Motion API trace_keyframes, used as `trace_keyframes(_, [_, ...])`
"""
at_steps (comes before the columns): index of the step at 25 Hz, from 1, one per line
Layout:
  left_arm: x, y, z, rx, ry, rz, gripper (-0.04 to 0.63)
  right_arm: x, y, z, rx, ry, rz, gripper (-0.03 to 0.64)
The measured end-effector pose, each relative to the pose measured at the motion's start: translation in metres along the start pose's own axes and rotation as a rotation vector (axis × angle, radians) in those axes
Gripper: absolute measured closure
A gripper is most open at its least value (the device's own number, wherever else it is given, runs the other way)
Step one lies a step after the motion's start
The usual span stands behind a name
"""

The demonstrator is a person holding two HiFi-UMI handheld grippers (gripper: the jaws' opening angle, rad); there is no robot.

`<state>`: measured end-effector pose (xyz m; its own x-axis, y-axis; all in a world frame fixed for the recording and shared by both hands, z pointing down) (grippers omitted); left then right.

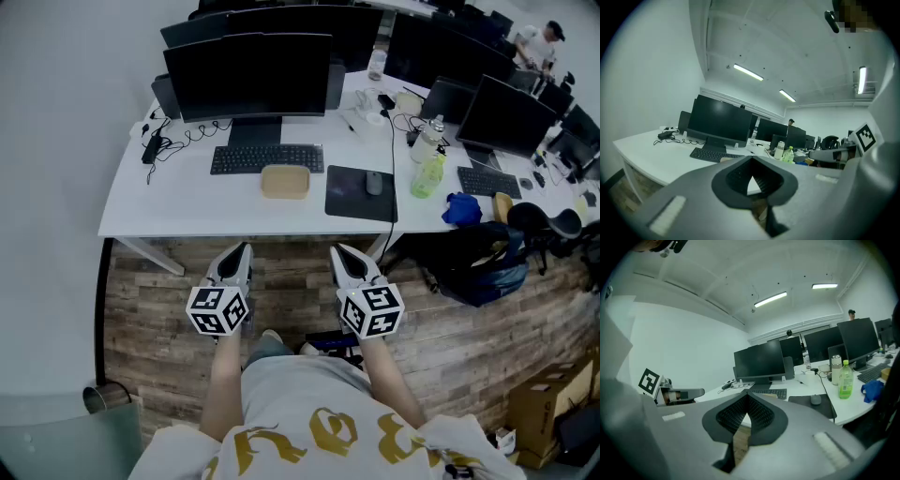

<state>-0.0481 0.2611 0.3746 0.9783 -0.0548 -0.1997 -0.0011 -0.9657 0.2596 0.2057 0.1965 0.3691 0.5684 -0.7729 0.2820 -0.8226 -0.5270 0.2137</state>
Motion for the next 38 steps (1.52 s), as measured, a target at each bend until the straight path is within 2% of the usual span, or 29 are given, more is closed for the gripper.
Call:
trace_keyframes(9, [-0.009, -0.015, -0.002, 0.008, 0.003, 0.047, 0.595, 0.003, 0.002, -0.008, 0.023, 0.060, -0.029, 0.588])
trace_keyframes(12, [-0.014, -0.012, 0.000, 0.013, -0.016, 0.047, 0.592, 0.006, 0.006, -0.010, 0.024, 0.078, -0.040, 0.587])
trace_keyframes(14, [-0.019, -0.005, 0.000, 0.009, -0.038, 0.035, 0.542, 0.010, 0.010, -0.010, 0.034, 0.083, -0.053, 0.563])
trace_keyframes(17, [-0.029, 0.010, 0.000, -0.002, -0.057, 0.024, 0.521, 0.020, 0.021, -0.011, 0.038, 0.108, -0.066, 0.518])
trace_keyframes(20, [-0.038, 0.034, -0.003, -0.035, -0.060, 0.004, 0.494, 0.033, 0.040, -0.014, 0.024, 0.158, -0.071, 0.491])
trace_keyframes(23, [-0.055, 0.068, -0.001, -0.075, -0.062, -0.028, 0.488, 0.045, 0.069, -0.014, 0.012, 0.205, -0.074, 0.494])
trace_keyframes(27, [-0.078, 0.125, 0.001, -0.129, -0.083, -0.068, 0.488, 0.070, 0.109, -0.007, -0.019, 0.245, -0.091, 0.465])
trace_keyframes(31, [-0.098, 0.179, -0.001, -0.199, -0.085, -0.115, 0.488, 0.092, 0.140, 0.000, -0.017, 0.281, -0.142, 0.481])
trace_keyframes(38, [-0.126, 0.246, -0.005, -0.274, -0.096, -0.184, 0.483, 0.118, 0.189, -0.005, -0.075, 0.337, -0.231, 0.462])
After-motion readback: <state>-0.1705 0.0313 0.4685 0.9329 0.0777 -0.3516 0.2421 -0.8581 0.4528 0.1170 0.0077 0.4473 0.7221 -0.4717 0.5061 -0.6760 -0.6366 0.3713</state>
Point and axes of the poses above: the fingertips, and each gripper's own axes: y forward along the fingers, x to its right, z out of its top, the point moved 8 cm from there along -y, backward along the fingers, and after that the axes turned 10 degrees about z, right-handed, at the moved point
